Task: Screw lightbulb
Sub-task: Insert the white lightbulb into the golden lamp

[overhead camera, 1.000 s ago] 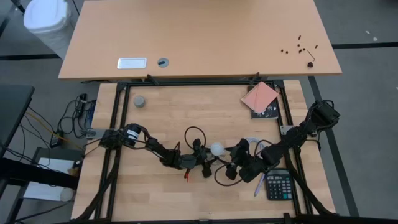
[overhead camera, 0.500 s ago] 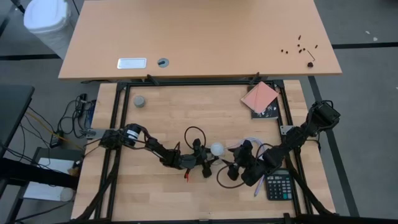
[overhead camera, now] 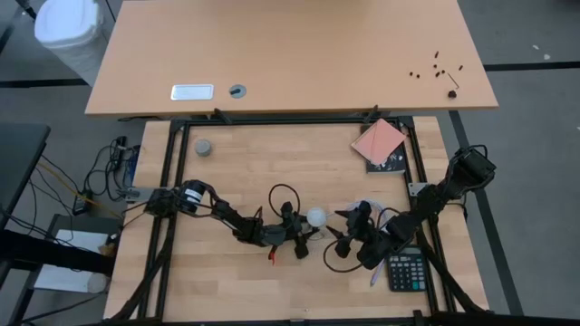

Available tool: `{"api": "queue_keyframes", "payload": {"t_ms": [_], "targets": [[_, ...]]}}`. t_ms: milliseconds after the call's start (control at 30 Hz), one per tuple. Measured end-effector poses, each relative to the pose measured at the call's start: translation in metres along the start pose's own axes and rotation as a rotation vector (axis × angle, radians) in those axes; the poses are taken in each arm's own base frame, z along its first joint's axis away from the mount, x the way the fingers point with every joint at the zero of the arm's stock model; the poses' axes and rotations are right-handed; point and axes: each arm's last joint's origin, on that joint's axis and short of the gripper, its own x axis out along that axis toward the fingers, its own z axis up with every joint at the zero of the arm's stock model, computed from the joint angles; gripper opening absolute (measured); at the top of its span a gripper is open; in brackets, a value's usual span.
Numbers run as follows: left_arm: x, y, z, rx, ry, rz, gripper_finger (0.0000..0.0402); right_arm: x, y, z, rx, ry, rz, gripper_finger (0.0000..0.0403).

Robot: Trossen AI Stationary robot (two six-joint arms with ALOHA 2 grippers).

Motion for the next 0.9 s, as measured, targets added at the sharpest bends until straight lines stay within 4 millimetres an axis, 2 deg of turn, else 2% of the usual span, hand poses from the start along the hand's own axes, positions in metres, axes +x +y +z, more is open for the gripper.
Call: {"api": "queue_keyframes", "payload": {"t_ms": [233,567,767,900], "targets": [[0.000,0.000,0.000,0.000,0.000,0.000,0.0213,0.007,0.002,0.004,-0.003,0.030,0.091,0.0303],[0.000,0.000,0.000,0.000,0.000,0.000,0.0213,0.024,0.004,0.017,-0.030,-0.019,0.117,0.0353],[0.000,0.000,0.000,0.000,0.000,0.000,0.0213,0.048,0.017,0.008,-0.139,-0.130,0.200,0.0350],[0.000,0.000,0.000,0.000,0.000,-0.004,0.0213,0.056,0.021,0.001,-0.174,-0.215,0.179,0.0340]]}}
